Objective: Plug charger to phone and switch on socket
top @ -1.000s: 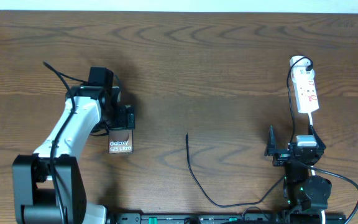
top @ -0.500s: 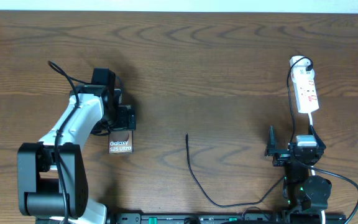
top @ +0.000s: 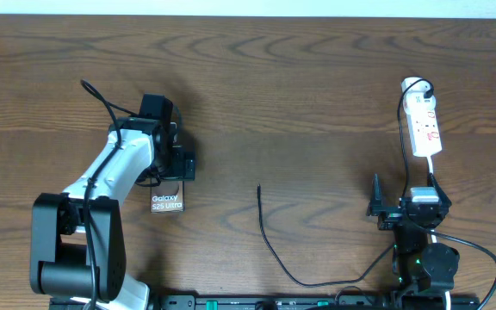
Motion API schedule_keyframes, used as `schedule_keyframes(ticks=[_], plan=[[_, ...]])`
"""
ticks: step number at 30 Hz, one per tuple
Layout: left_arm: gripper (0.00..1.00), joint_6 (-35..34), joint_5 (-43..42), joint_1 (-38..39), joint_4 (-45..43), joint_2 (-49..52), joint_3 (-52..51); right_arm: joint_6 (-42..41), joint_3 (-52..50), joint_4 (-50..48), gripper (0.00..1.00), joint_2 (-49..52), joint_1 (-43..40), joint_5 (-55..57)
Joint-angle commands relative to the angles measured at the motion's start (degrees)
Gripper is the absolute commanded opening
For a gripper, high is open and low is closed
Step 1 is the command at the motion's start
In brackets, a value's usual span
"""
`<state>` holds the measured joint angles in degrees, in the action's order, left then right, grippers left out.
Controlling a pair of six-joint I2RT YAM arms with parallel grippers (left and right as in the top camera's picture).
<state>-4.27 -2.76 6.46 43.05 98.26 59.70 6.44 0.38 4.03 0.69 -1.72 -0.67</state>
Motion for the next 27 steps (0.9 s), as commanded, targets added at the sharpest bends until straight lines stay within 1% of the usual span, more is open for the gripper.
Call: schedule_keyframes(ticks=[1, 16, 27], plan=[[0.98, -0.15, 0.94, 0.0, 0.02, 0.66, -0.37, -0.39, -0.09, 0.24, 0.99, -0.31, 0.26, -0.33], [0.98, -0.15, 0.92, 0.0, -0.26, 0.66, -0.59, -0.39, -0.09, 0.24, 0.99, -0.31, 0.26, -0.33], [0.98, -0.15, 0.92, 0.0, -2.51, 0.66, -2.67, -0.39, -0.09, 0.24, 0.99, -0.31, 0.26, -0.33]])
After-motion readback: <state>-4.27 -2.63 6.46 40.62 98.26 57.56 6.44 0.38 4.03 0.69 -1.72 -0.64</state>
